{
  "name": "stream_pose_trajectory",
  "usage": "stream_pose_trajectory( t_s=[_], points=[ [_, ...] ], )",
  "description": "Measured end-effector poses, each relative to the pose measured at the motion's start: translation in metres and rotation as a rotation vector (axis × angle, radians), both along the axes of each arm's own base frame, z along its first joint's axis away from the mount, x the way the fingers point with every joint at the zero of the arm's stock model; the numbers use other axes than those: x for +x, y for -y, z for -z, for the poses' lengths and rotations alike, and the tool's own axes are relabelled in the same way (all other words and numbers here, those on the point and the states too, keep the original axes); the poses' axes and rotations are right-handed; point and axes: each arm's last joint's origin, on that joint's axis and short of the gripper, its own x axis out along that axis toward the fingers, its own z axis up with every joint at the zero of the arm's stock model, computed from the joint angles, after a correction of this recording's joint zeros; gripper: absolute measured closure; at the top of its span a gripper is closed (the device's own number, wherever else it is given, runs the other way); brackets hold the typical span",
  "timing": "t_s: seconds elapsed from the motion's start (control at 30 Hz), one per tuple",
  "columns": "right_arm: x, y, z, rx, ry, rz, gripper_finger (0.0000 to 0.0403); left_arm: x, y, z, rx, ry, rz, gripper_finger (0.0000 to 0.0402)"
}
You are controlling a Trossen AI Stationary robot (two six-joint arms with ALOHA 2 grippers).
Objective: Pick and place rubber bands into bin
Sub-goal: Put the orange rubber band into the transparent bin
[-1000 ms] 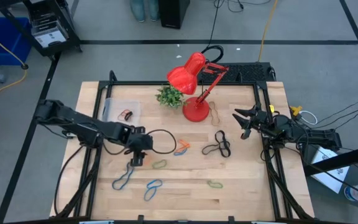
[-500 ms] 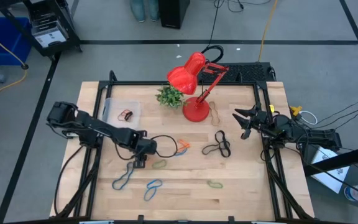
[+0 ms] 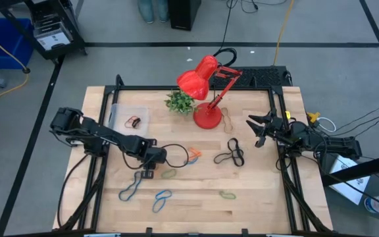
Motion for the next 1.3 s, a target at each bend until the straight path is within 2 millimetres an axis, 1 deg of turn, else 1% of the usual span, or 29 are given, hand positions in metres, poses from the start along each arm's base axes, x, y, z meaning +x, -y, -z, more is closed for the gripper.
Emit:
stream_pose_trajectory(
  t_s=[0.3,0.37,0.5,0.6,0.73,0.8,0.9,1.0,1.07,1.13,1.3],
  points=[
    [0.000,0.000,0.000,0.000,0.000,0.000,0.0289,0.001,0.000,0.000,0.012,0.011,0.068,0.0391],
    [0.000,0.000,0.000,0.000,-0.001,0.000,0.0289,0.001,0.000,0.000,0.015,0.012,0.076,0.0395],
    [0.000,0.000,0.000,-0.002,-0.001,0.000,0.0289,0.001,0.000,0.001,0.016,0.010,0.078,0.0388],
    [0.000,0.000,0.000,-0.002,-0.002,0.000,0.0289,0.000,0.000,0.000,0.021,0.012,0.105,0.0396],
    [0.000,0.000,0.000,-0.003,-0.002,0.000,0.0289,-0.003,-0.001,-0.010,0.028,0.023,0.164,0.0396],
    [0.000,0.000,0.000,-0.003,-0.002,0.000,0.0289,-0.007,-0.002,-0.024,0.041,0.022,0.179,0.0398],
    [0.000,0.000,0.000,-0.003,-0.002,0.000,0.0289,-0.007,-0.003,-0.058,0.068,0.119,0.169,0.0397],
    [0.000,0.000,0.000,-0.003,-0.002,0.001,0.0289,-0.018,-0.007,-0.089,0.119,0.171,0.150,0.0398],
    [0.000,0.000,0.000,-0.003,-0.002,0.001,0.0289,-0.023,-0.009,-0.113,0.148,0.261,0.129,0.0397],
    [0.000,0.000,0.000,-0.003,-0.002,0.000,0.0289,-0.032,-0.012,-0.133,0.163,0.333,0.098,0.0398],
    [0.000,0.000,0.000,-0.003,-0.005,0.000,0.0289,-0.058,-0.018,-0.169,0.182,0.502,0.055,0.0398]
  ],
)
